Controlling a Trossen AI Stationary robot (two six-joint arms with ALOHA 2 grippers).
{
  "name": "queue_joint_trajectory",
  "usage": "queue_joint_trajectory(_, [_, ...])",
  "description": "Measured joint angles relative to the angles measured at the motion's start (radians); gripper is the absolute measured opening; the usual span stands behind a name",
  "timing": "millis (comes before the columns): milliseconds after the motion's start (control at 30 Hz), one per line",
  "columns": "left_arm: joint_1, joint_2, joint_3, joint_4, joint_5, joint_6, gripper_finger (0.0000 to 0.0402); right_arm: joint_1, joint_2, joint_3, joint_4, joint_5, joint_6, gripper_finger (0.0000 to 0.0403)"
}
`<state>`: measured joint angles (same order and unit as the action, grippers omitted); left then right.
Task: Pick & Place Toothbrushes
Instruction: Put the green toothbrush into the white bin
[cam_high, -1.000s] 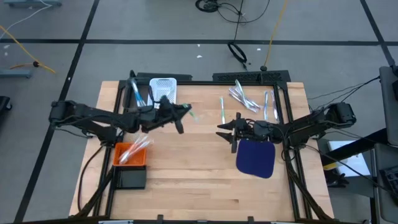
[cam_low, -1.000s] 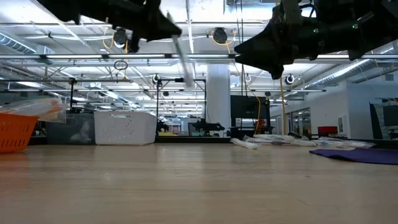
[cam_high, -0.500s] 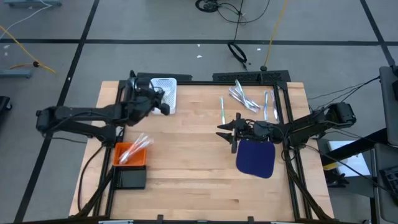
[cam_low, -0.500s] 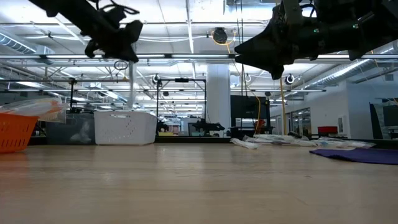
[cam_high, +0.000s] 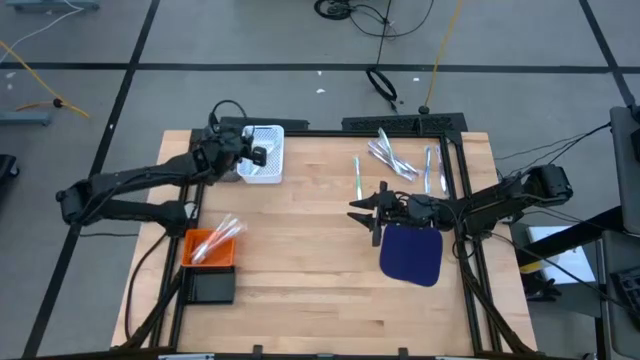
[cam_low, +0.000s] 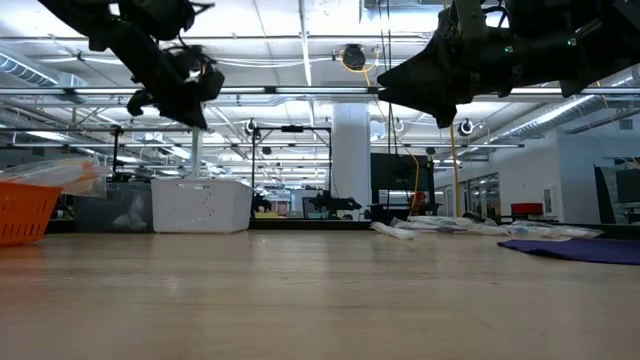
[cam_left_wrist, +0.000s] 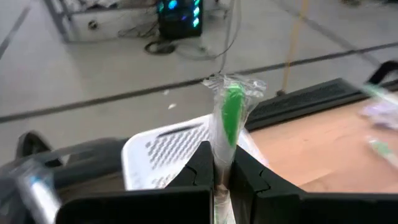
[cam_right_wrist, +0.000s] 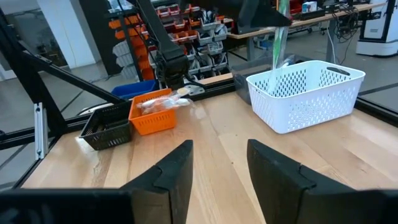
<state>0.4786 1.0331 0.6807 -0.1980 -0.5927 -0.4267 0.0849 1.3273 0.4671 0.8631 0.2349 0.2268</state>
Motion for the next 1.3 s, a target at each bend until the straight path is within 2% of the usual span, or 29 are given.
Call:
queue_joint_trajectory(300, [0.086,0.13,0.03,-0.046,0.079,-0.004,0.0008,-0.003,0.0,0.0,0.0,0.004,-0.003,0.0141])
queue_joint_trajectory(667, [0.132,0.327,0.235,-0.264,0.142,0.0,0.0008,-0.008,0.0,0.0,-0.009,0.004,-0.003,0.0141])
queue_joint_trajectory(867, [0.163,0.371,0.266,-0.308,0.208,-0.052,0.002,-0.008,0.0,0.0,-0.033,0.004,-0.003,0.0141])
queue_joint_trajectory(1067, [0.171,0.375,0.266,-0.311,0.224,-0.011,0.0021,-0.008,0.0,0.0,-0.031,0.004,-0.003,0.0141])
queue_joint_trajectory(1167, [0.169,0.375,0.266,-0.317,0.209,0.002,0.0039,-0.008,0.0,0.0,-0.031,0.004,-0.003,0.0141])
queue_joint_trajectory(1300, [0.166,0.375,0.266,-0.317,0.155,0.004,0.0087,-0.008,0.0,0.0,-0.031,0.004,-0.003,0.0141])
